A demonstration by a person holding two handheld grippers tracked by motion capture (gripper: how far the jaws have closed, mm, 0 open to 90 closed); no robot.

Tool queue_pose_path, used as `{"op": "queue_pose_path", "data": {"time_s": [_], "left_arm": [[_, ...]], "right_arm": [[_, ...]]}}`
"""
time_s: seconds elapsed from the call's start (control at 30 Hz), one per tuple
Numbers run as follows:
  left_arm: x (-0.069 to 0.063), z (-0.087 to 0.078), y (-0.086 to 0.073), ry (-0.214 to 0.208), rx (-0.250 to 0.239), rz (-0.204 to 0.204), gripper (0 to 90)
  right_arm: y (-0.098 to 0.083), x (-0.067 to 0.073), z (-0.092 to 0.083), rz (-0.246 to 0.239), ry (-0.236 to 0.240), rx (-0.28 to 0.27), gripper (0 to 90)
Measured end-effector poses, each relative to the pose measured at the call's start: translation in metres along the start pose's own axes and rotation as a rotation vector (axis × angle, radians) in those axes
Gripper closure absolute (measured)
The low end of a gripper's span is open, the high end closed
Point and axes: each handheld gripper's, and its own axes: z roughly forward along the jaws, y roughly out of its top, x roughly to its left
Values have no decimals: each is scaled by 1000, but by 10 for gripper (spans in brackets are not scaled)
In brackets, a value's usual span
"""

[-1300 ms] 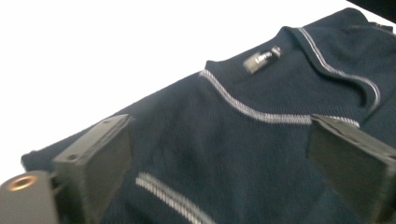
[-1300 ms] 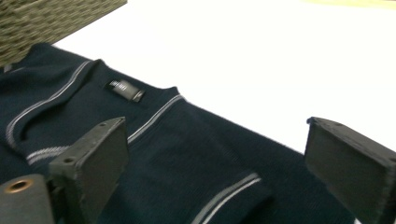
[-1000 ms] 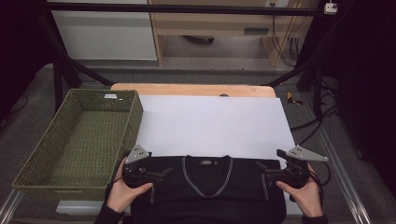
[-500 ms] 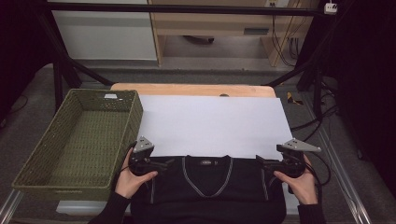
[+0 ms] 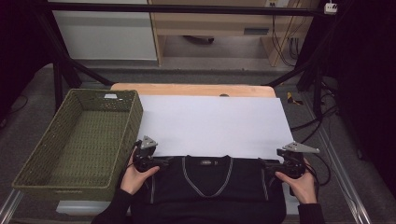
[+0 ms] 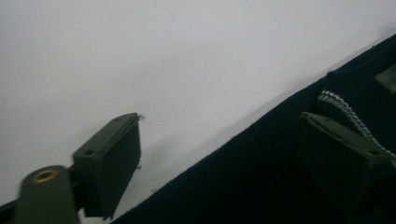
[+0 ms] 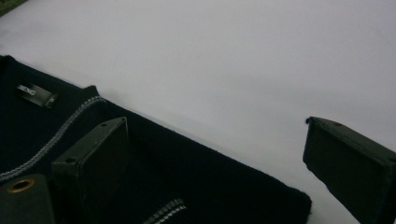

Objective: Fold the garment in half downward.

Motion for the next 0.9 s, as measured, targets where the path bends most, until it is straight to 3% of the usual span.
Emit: {"op": "queue_pose_path", "data": {"time_s": [0.27,0.6,0.8,0.9], "left_arm": [[2,5,-2,-16,56,33,392],[1,5,-2,-15,61,55,519],[-1,3,-3,-16,72,54,594],[-2,2,-3,-22,80,56,642]], "right_arm": [[-8,-12,3,16,-58,62,169],[-16,-20,9,13,-87,150,260],[-18,-21,9,4,-99,159,316],[-18,-19,7,5,-96,166,404]]}}
